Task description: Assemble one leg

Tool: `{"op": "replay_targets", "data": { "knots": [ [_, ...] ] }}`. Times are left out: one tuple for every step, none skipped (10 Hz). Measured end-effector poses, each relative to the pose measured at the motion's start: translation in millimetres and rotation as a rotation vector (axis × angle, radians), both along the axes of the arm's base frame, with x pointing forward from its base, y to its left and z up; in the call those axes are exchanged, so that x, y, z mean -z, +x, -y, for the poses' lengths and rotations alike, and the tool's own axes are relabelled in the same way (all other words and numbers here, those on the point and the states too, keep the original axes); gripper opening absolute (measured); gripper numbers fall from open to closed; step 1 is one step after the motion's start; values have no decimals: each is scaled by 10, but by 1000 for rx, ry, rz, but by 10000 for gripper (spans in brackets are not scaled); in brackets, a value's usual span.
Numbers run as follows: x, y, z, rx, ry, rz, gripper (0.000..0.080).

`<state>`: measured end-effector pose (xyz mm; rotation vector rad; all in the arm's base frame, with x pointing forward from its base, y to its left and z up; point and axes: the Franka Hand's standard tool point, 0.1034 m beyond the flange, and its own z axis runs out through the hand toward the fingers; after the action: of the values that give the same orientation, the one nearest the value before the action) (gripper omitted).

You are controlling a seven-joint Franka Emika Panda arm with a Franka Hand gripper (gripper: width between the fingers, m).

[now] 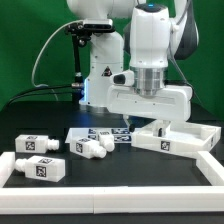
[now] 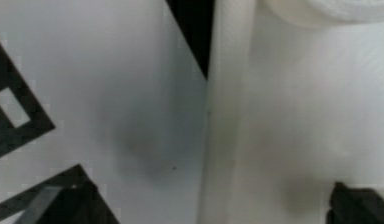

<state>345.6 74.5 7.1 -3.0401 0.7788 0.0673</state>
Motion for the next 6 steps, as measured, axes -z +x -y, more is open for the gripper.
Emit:
{"op": "replay_targets", "data": {
  "knots": [
    [2, -2, 1, -1, 0, 0, 513],
    [2, -2, 1, -1, 0, -1, 513],
    [2, -2, 1, -2, 0, -1, 374],
    [3, -2, 1, -2, 0, -1, 239],
    [-13, -4, 33, -63, 3, -5, 239],
    [-107, 25, 129, -133, 13, -7, 72]
  ]
}}
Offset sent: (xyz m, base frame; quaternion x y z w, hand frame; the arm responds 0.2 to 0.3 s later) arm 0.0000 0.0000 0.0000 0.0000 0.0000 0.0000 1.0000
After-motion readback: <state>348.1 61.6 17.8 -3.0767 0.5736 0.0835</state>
